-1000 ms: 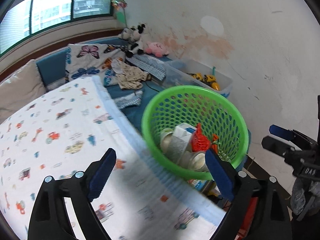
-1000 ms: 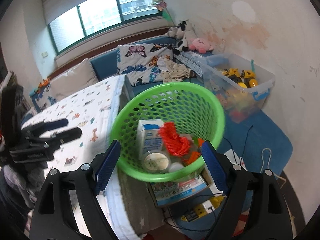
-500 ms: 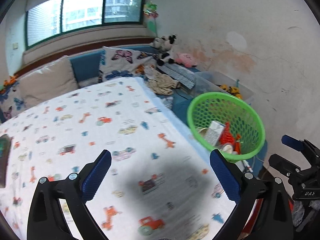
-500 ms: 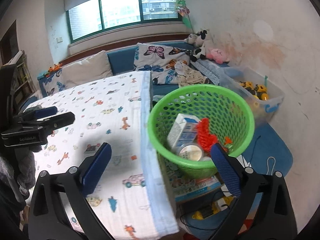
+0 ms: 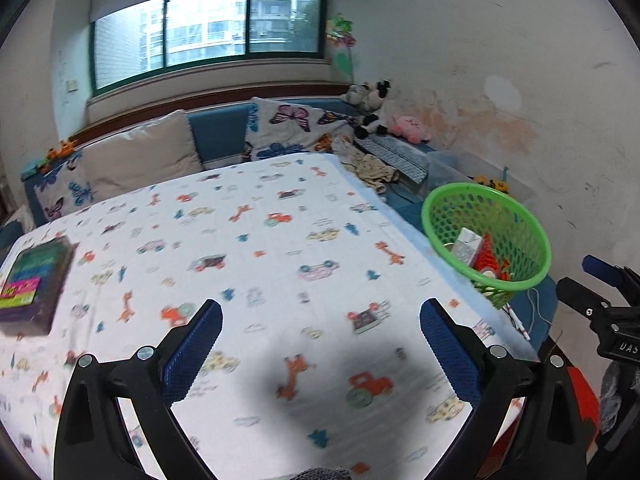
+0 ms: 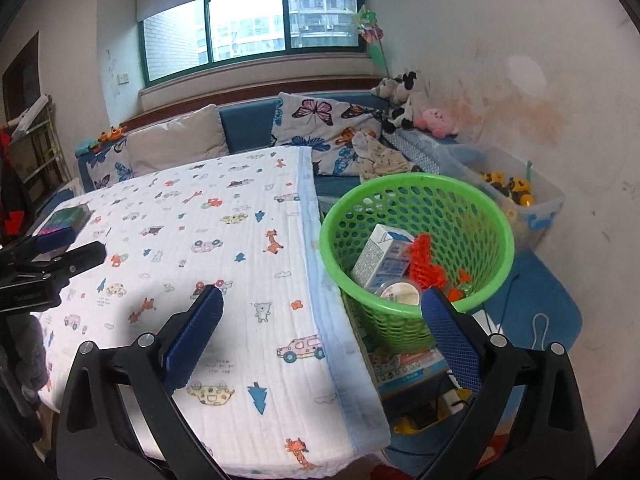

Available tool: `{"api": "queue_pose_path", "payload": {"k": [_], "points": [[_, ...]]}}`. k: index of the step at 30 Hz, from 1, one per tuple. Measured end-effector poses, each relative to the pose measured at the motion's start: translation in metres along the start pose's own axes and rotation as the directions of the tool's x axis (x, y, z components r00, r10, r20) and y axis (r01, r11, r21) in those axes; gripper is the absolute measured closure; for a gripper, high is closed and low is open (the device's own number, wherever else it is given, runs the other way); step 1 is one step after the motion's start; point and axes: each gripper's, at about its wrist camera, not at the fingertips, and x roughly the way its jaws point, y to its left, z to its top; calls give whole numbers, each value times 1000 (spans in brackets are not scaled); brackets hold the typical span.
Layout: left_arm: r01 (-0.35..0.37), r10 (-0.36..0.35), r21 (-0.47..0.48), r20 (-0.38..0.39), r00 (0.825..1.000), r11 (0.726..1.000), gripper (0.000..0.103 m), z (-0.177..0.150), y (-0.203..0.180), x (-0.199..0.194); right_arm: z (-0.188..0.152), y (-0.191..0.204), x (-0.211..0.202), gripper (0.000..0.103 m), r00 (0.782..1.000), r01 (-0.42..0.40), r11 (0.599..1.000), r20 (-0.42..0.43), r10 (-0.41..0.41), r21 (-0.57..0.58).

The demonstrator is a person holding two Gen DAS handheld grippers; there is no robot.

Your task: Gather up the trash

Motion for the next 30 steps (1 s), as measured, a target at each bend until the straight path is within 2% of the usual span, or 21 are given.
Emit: {"api": "queue_pose_path", "payload": {"k": [15,30], "points": [[-73,74,-85,7,997,994,7,-28,30,-25,-10,30,-12,4,998,-54,999,23,54,8],[-134,138,-94,34,990,986,7,-36,37,-43,-13,53,-11,4,994,-109,994,20,109,-16]]}}
